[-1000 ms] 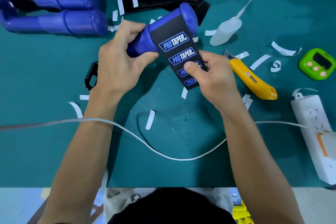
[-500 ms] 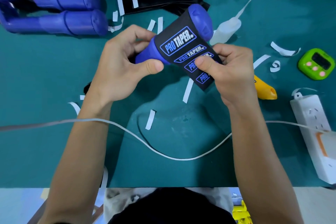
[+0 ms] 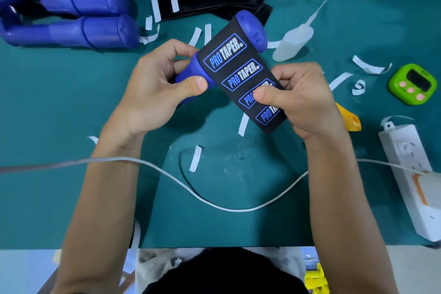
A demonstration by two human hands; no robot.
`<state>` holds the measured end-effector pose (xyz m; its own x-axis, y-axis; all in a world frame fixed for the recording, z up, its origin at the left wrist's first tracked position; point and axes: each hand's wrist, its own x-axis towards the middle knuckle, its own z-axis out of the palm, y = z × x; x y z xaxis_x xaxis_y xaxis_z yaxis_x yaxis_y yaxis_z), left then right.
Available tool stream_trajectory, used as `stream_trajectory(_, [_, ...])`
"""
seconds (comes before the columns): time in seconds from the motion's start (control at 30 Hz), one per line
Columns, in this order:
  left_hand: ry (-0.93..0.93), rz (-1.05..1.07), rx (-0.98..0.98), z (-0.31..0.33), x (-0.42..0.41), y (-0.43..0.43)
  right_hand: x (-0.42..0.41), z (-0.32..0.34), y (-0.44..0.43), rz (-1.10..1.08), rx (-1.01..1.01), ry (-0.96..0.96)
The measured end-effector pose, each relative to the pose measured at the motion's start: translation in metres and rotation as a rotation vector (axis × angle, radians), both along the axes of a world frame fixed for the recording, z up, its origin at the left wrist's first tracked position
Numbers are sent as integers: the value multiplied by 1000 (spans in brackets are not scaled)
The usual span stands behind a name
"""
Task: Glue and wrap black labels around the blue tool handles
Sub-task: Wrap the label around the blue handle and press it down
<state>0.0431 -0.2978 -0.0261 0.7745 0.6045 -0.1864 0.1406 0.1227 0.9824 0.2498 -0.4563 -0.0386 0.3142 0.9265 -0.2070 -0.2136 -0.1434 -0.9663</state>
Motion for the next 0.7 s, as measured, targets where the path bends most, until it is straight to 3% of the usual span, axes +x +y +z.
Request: stream_trajectory(0.7, [26,-8,46,4,-3,-3,7,-8,-5,101,-64,13])
